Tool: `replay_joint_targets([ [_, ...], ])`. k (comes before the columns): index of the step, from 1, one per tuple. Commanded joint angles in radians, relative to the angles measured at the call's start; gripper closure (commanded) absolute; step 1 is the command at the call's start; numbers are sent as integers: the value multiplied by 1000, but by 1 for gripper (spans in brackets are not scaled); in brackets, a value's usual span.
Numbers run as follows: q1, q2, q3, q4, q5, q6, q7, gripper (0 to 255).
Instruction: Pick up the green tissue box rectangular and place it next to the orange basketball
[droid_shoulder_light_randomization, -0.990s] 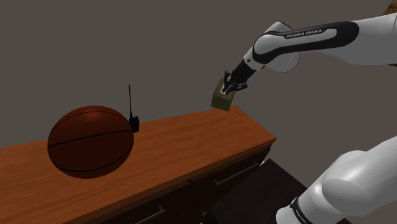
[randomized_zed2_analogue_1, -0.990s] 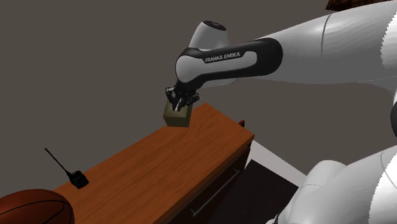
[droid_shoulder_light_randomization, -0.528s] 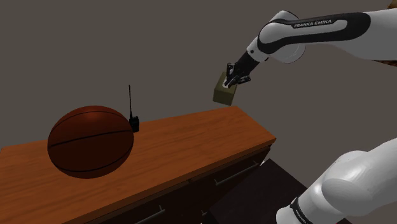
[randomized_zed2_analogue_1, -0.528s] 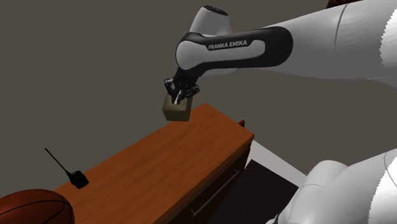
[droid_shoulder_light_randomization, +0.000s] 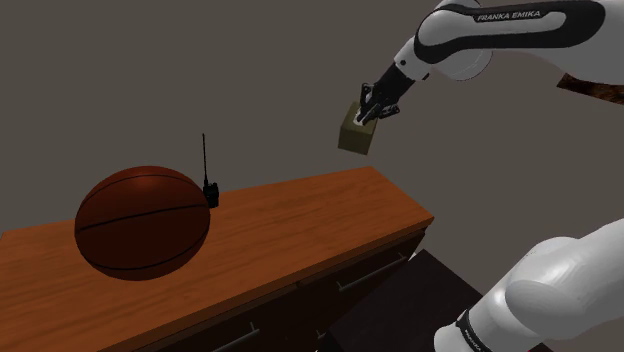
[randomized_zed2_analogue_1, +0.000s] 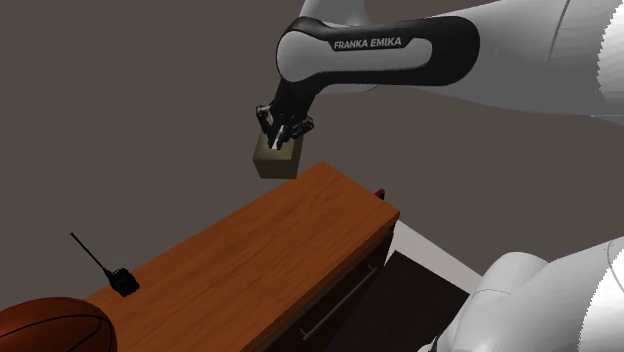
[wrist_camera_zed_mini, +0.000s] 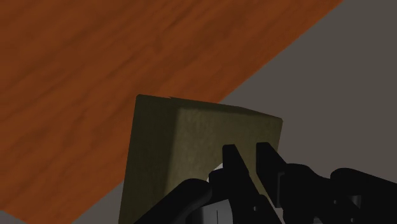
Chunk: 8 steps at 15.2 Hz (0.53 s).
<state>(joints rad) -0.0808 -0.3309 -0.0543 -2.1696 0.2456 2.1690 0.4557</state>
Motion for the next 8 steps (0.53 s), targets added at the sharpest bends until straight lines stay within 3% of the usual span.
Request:
replay_joint_targets([
  [1, -1, -1, 1, 26, -4, -27, 9, 255],
  [8, -3, 0, 1, 121, -16, -118, 30, 255],
])
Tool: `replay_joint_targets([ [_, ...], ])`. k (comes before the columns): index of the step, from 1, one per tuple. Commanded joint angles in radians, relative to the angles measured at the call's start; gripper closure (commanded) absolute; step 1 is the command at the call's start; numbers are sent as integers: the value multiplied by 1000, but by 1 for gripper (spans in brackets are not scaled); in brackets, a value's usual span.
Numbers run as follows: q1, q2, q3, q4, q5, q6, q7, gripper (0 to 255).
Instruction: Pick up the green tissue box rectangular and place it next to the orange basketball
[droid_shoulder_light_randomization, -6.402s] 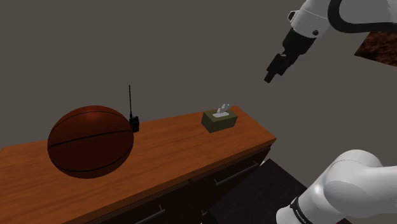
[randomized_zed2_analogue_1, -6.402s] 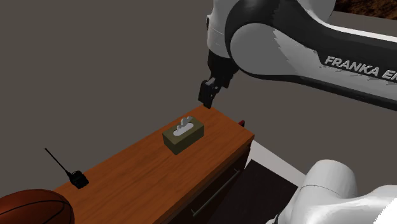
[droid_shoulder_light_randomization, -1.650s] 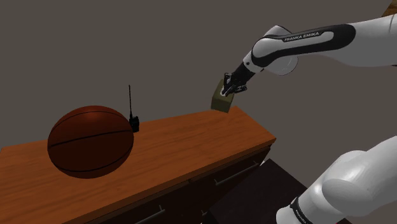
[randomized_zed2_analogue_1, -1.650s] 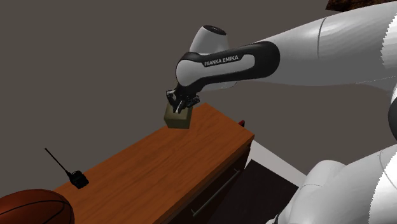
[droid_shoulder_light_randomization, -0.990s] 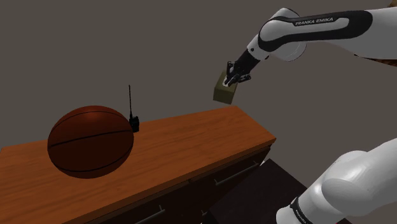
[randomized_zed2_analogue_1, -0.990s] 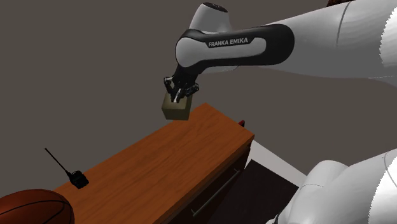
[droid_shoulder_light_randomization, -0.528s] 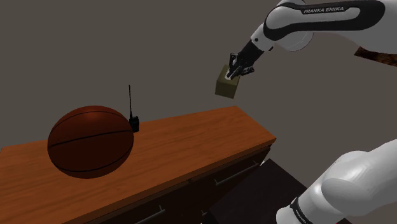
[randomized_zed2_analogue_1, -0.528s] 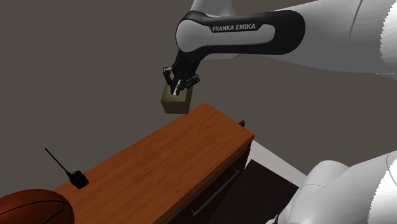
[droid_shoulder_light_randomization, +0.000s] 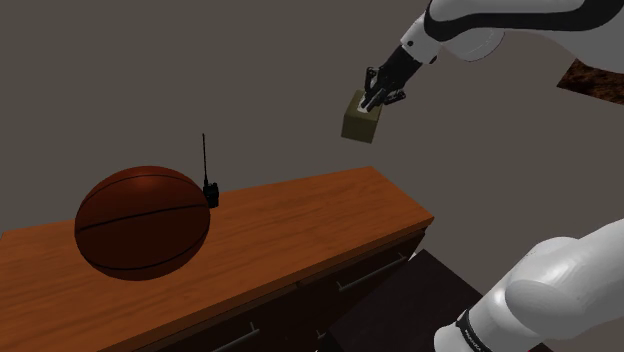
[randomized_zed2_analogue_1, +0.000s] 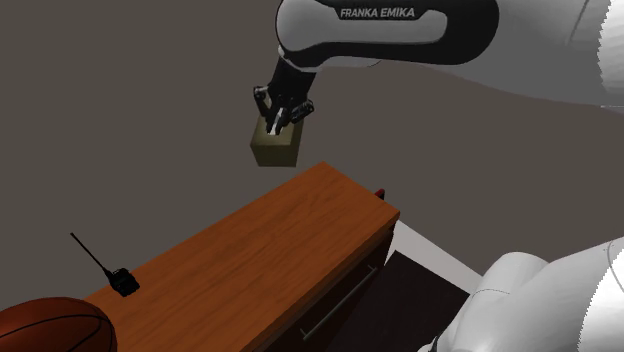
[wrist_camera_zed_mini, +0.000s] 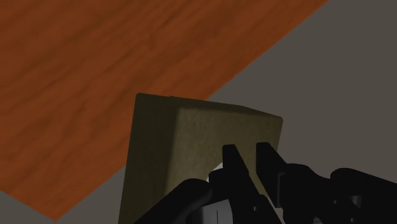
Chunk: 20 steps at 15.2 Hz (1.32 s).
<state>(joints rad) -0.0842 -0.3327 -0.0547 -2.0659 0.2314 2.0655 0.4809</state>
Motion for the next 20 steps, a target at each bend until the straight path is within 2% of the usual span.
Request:
replay_joint_targets([
  [1, 0, 3, 1, 32, -3, -28, 8, 255],
  [11, -1, 24, -2, 177, -13, -150, 34, 255],
  [20, 56, -74, 159, 81, -30, -110, 250, 255],
])
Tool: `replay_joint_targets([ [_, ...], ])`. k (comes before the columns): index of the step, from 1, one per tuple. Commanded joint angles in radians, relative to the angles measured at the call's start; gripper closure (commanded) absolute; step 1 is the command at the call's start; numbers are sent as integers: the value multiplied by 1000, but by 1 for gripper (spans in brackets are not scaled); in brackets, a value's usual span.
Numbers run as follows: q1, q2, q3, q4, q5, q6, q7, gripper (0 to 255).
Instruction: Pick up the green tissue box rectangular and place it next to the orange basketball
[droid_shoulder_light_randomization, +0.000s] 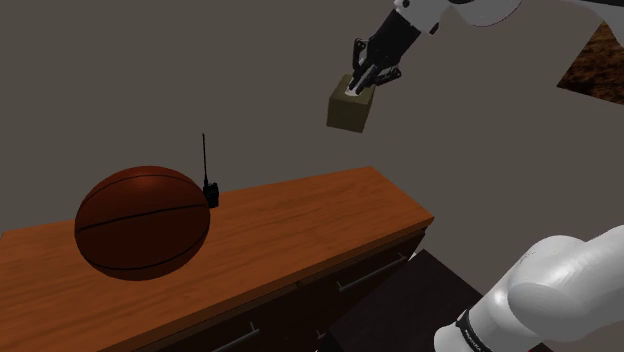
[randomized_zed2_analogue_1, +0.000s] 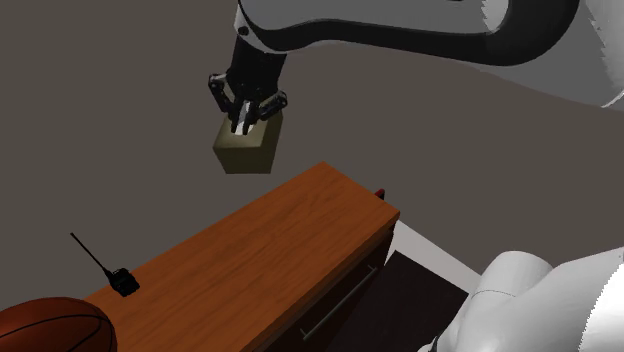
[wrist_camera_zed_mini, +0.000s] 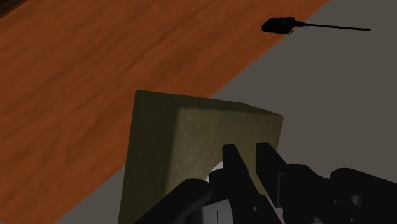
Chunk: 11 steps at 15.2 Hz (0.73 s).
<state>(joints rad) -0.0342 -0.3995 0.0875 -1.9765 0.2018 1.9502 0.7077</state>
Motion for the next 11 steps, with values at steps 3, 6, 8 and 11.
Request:
replay_joint_targets([
  [3, 24, -22, 73, -20, -4, 15, 97, 255],
  [6, 41, -27, 130, -21, -8, 23, 172, 255],
  [8, 52, -26, 170, -16, -12, 27, 223, 255],
  [11, 67, -15, 231, 0, -22, 33, 301, 255],
])
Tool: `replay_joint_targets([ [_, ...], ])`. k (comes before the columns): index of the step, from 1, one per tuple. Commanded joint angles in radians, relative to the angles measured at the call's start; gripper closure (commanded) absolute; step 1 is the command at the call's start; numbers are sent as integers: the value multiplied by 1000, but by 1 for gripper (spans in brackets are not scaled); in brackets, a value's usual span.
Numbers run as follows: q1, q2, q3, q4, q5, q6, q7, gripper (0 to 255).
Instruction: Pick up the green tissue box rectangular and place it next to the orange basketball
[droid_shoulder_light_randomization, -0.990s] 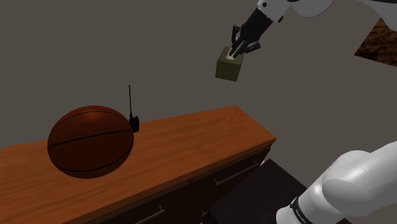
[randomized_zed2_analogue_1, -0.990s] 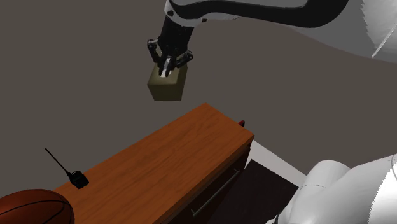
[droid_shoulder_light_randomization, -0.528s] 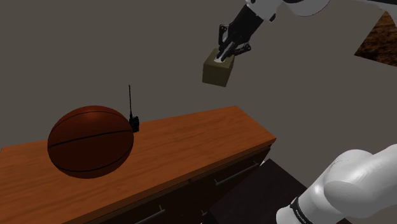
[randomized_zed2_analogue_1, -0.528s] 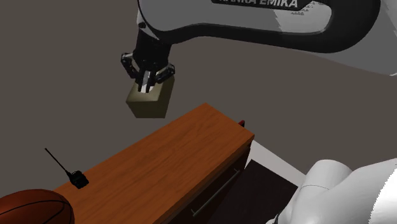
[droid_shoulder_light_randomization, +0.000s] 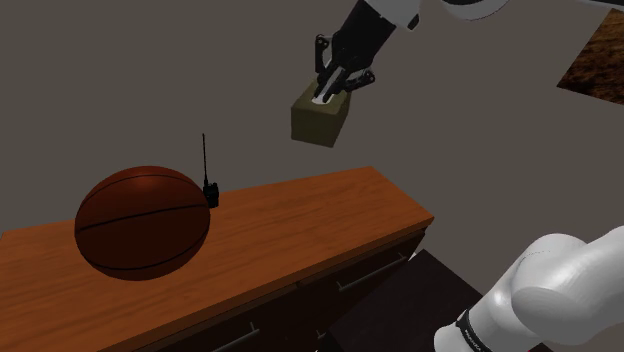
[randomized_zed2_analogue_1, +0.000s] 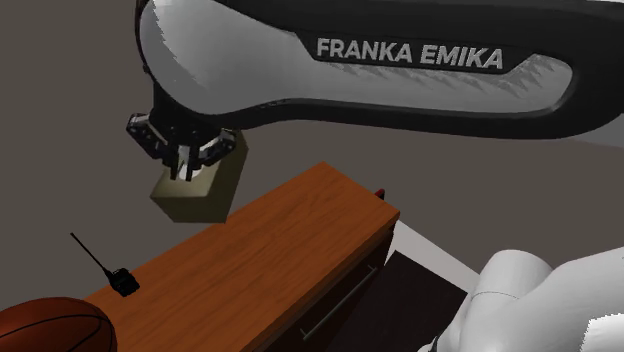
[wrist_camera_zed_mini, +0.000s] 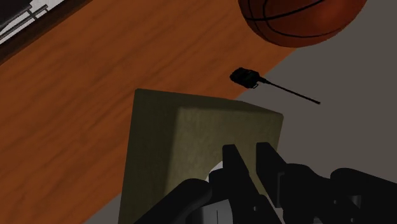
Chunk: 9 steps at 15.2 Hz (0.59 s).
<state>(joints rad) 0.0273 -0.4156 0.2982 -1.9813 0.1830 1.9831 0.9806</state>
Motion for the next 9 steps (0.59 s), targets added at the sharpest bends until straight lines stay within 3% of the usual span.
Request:
replay_joint_targets([
  [1, 9, 7, 41, 13, -7, 1, 54, 255],
  [9, 33, 93, 219, 116, -71, 4, 278, 255],
])
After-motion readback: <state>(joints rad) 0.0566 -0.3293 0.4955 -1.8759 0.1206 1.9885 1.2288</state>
